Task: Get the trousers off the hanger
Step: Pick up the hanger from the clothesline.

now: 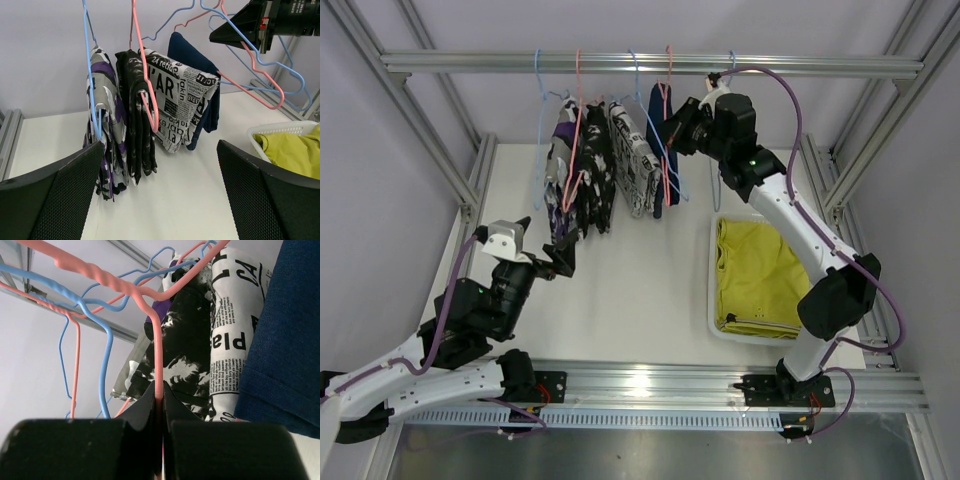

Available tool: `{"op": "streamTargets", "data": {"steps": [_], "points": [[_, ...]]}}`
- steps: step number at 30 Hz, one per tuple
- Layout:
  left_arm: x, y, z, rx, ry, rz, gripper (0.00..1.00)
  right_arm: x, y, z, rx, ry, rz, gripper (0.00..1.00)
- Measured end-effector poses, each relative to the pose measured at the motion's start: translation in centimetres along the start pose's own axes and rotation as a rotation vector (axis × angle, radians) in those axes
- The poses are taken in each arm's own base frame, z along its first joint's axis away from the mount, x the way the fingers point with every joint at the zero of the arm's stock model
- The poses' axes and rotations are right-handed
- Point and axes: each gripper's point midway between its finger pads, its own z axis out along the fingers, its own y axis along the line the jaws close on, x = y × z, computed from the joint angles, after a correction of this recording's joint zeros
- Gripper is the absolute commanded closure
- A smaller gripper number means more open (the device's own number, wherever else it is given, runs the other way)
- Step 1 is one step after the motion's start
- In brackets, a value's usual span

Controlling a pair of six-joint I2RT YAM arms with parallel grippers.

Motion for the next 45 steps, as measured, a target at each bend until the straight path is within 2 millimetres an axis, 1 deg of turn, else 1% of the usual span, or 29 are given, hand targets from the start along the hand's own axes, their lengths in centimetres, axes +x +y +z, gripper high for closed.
{"op": "streamTargets", "data": {"steps": [9,22,31,35,37,39,43,45], "points": [[0.1,-0.2,0.0,0.009,0.004,-0.005,0.00,0.0,-0.1,0.9,0.001,-0.034,-0.009,1.00],[0.7,-0.9,0.1,0.035,0.024,0.002,0.01,0.0,-0.2,2.7,0.021,-0.151,-0.037,1.00],[1.3,-1.5,0.0,0.064,0.050,-0.004,0.01,-0.5,-0.9,3.0,0.068,-0.198,-0.072,1.00],[1.3,-3.1,0.1,0.122,0.080,-0.064,0.01,-0.5,-1.0,3.0,0.072,-0.198,-0.078,1.00],[1.2,-4.3,0.2,0.156,0.101,-0.112,0.01,-0.4,-1.0,3.0,0.071,-0.197,-0.078,1.00],[1.1,-5.6,0.4,0.187,0.127,-0.153,0.01,-0.4,-1.0,3.0,0.070,-0.193,-0.078,1.00],[0.3,-8.5,1.6,0.235,0.153,-0.237,0.01,-0.3,-0.9,2.9,0.067,-0.183,-0.078,1.00],[0.4,-10.1,2.3,0.259,0.165,-0.258,0.01,-0.2,-0.9,3.0,0.067,-0.176,-0.078,1.00]]}}
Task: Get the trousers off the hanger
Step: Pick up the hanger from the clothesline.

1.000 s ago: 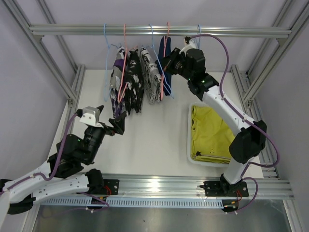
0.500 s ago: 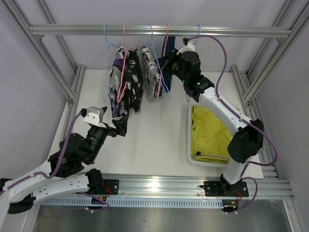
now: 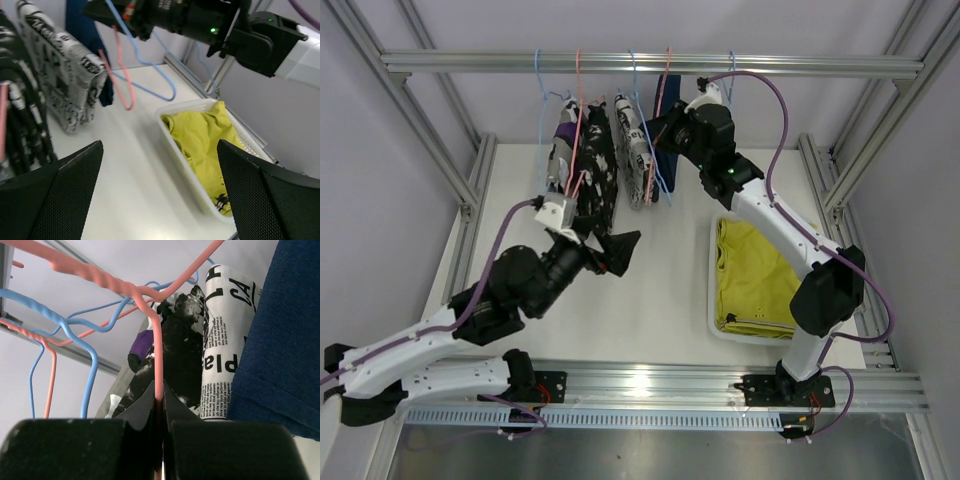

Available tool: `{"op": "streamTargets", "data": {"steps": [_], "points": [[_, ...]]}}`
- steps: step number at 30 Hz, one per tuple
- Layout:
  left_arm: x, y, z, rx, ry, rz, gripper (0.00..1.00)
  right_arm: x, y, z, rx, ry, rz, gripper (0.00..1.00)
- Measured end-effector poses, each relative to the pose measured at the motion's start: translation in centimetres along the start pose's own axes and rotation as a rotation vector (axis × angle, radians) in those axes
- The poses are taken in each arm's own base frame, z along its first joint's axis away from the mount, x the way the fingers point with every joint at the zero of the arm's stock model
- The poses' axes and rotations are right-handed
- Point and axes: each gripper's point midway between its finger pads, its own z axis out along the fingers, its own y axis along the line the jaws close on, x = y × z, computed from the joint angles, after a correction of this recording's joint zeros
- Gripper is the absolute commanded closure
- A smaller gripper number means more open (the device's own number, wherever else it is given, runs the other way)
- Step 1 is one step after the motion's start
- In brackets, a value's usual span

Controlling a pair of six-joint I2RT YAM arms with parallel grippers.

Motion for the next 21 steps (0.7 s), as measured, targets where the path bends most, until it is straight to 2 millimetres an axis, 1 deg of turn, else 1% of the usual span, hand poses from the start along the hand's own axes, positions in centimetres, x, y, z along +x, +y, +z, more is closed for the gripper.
{"op": "streamTargets", "data": {"steps": [2,5,6,9,11,15,18,21], "points": [[0.1,-1.3,1.2,0.019,0.014,-0.004,0.01,0.1,0.1,0.1,-0.007,0.009,0.000,1.00],[0.2,-3.3,3.7,0.034,0.036,0.006,0.01,0.3,0.2,0.2,-0.016,0.021,-0.001,1.00],[0.2,-3.8,4.3,0.038,0.039,0.009,0.01,0.3,0.2,0.3,-0.020,0.025,-0.002,1.00],[1.1,-4.8,5.8,0.042,0.065,0.030,0.02,0.5,0.3,0.5,-0.031,0.038,-0.005,1.00],[1.6,-5.1,6.4,0.044,0.079,0.038,0.03,0.5,0.2,0.5,-0.037,0.044,-0.006,1.00],[1.3,-5.2,7.6,0.029,0.085,0.041,0.06,0.6,0.2,0.6,-0.046,0.051,-0.007,1.00],[1.2,-4.7,8.2,0.007,0.090,0.033,0.08,0.6,0.2,0.6,-0.052,0.056,-0.006,1.00],[1.7,-4.0,8.7,-0.014,0.110,0.024,0.09,0.6,0.2,0.6,-0.060,0.059,-0.004,1.00]]}}
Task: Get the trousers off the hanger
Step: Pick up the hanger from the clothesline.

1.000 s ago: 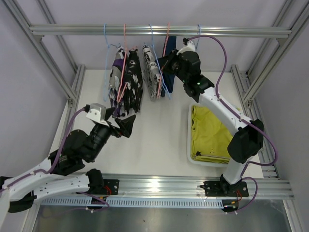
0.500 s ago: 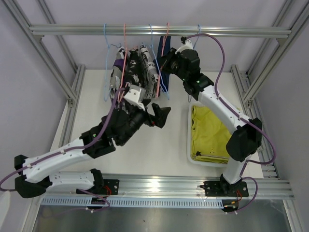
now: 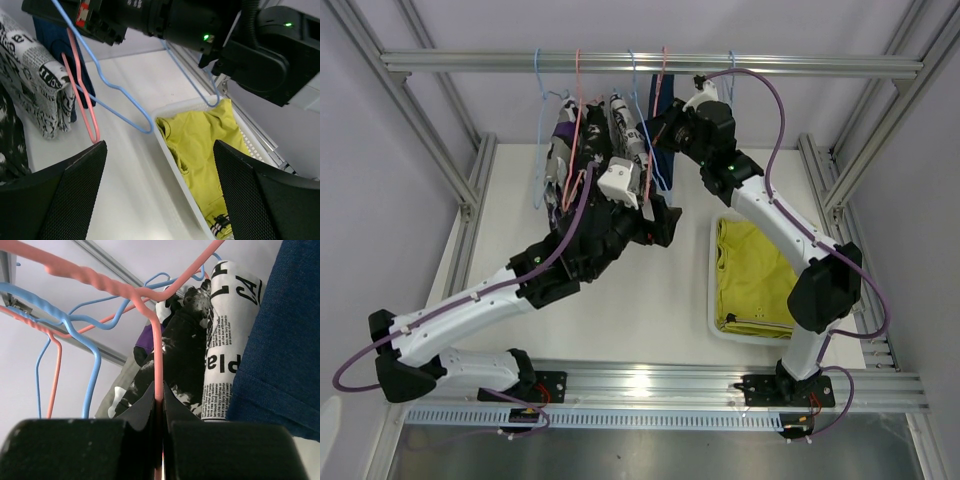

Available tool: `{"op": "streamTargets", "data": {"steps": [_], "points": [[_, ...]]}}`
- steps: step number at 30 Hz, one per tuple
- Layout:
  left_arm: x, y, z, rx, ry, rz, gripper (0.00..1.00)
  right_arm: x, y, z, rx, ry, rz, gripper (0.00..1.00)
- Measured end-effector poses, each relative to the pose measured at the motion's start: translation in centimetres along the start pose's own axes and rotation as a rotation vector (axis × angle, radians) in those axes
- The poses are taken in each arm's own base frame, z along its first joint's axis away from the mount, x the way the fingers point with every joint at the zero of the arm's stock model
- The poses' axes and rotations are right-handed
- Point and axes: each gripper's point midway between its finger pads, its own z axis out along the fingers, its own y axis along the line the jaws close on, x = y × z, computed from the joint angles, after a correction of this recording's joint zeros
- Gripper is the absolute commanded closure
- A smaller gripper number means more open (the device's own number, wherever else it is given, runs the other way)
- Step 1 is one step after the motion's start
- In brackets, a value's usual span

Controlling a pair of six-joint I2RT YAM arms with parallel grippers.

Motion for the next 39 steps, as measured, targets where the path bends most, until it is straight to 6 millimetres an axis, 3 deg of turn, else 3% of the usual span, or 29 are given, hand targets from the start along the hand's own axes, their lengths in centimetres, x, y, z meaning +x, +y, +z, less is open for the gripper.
{"op": "streamTargets", "data": {"steps": [5,13,19,23,39], "points": [[1.4,0.9,1.3,-0.041,0.056,-0.018,0.11,0.1,0.0,0.0,-0.013,0.005,0.003,1.00],[3.6,0.5,2.9,-0.040,0.131,-0.032,0.12,0.2,0.1,0.1,-0.037,0.006,0.003,1.00],[3.6,0.3,3.7,-0.041,0.135,-0.041,0.28,0.3,0.1,0.1,-0.053,0.009,0.003,1.00],[3.9,0.4,4.1,-0.040,0.138,-0.040,0.32,0.3,0.1,0.1,-0.062,0.011,0.004,1.00],[3.6,0.1,5.2,-0.035,0.113,-0.012,0.38,-0.5,-0.9,-0.2,-0.108,0.019,0.014,1.00]]}}
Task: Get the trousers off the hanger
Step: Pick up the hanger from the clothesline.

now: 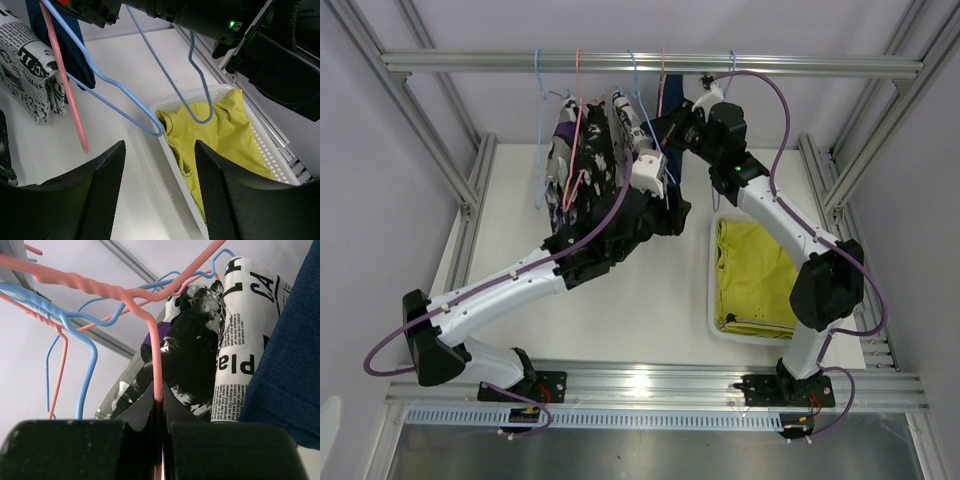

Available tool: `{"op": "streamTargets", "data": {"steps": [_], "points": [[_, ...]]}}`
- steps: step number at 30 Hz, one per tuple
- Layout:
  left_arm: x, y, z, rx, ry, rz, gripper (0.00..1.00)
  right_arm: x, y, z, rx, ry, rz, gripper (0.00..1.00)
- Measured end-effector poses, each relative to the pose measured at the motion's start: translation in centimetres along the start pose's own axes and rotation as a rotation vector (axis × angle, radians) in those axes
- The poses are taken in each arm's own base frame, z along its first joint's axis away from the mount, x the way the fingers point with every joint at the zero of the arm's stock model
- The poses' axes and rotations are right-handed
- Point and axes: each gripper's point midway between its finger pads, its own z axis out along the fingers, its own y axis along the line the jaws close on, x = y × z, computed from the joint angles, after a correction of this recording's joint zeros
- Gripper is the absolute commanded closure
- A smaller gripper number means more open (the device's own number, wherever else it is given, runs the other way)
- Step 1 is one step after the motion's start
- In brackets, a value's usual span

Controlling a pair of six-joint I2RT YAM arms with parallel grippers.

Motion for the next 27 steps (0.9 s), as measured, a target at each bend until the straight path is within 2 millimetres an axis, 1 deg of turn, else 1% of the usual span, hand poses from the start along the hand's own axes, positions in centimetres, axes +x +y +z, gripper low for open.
{"op": "streamTargets", "data": {"steps": [8,18,21,22,23,27], "points": [[-0.3,1.0,0.4,-0.025,-0.006,-0.001,0.38,0.0,0.1,-0.3,-0.037,0.021,0.007,1.00],[-1.2,0.5,0.5,0.001,-0.042,0.002,0.38,0.1,0.4,-0.9,-0.093,0.064,0.026,1.00],[-1.5,0.0,0.5,0.029,-0.048,0.003,0.34,0.1,0.4,-1.1,-0.109,0.079,0.027,1.00],[-1.5,-0.2,0.5,0.040,-0.049,0.002,0.30,0.1,0.5,-1.1,-0.113,0.082,0.026,1.00],[-1.5,-0.5,0.5,0.055,-0.047,0.002,0.28,0.2,0.5,-1.2,-0.116,0.085,0.026,1.00],[-1.5,-1.5,0.5,0.107,-0.035,0.003,0.25,0.2,0.4,-1.2,-0.118,0.086,0.024,1.00]]}}
